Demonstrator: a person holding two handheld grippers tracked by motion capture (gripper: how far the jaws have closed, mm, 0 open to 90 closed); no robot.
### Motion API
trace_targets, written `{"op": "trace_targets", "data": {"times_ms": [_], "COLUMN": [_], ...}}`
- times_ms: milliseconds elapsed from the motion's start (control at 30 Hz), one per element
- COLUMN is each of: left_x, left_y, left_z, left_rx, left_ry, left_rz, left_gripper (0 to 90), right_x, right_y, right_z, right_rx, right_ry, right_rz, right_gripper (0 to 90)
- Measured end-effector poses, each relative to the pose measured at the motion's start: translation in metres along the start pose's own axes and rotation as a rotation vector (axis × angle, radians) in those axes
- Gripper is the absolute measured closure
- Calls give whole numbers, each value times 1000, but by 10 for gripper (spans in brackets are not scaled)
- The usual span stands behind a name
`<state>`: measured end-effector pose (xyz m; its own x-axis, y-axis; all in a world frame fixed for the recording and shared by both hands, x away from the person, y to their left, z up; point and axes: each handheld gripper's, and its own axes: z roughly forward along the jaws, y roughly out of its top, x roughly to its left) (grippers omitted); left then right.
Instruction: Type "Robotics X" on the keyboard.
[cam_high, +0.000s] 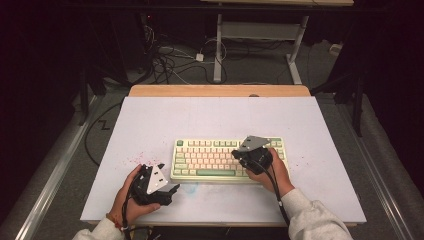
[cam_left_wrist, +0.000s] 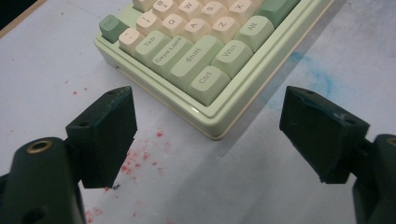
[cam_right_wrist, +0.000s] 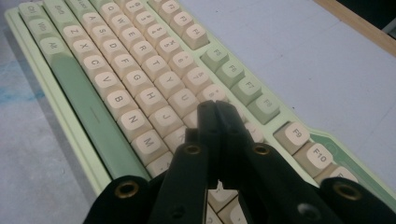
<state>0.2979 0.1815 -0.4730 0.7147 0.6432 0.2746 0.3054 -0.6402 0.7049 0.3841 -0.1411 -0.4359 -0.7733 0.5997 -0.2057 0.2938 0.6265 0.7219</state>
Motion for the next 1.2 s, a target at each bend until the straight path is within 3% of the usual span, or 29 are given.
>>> {"op": "trace_targets", "data": {"times_ms": [200, 667, 1200], "left_x": [0, -2, -2], "left_y": [0, 0, 0], "left_z": [2, 3, 5], "left_rx": [12, 17, 29], "left_ry": [1, -12, -18], "left_rz": [2, 6, 15], "left_gripper": [175, 175, 176], "right_x": [-2, -1, -2], "right_y": [3, 0, -3], "right_z": [12, 19, -6], "right_rx": [44, 108, -39], "right_ry": [-5, -8, -3], "right_rz": [6, -4, 34], "right_gripper": [900, 900, 865]}}
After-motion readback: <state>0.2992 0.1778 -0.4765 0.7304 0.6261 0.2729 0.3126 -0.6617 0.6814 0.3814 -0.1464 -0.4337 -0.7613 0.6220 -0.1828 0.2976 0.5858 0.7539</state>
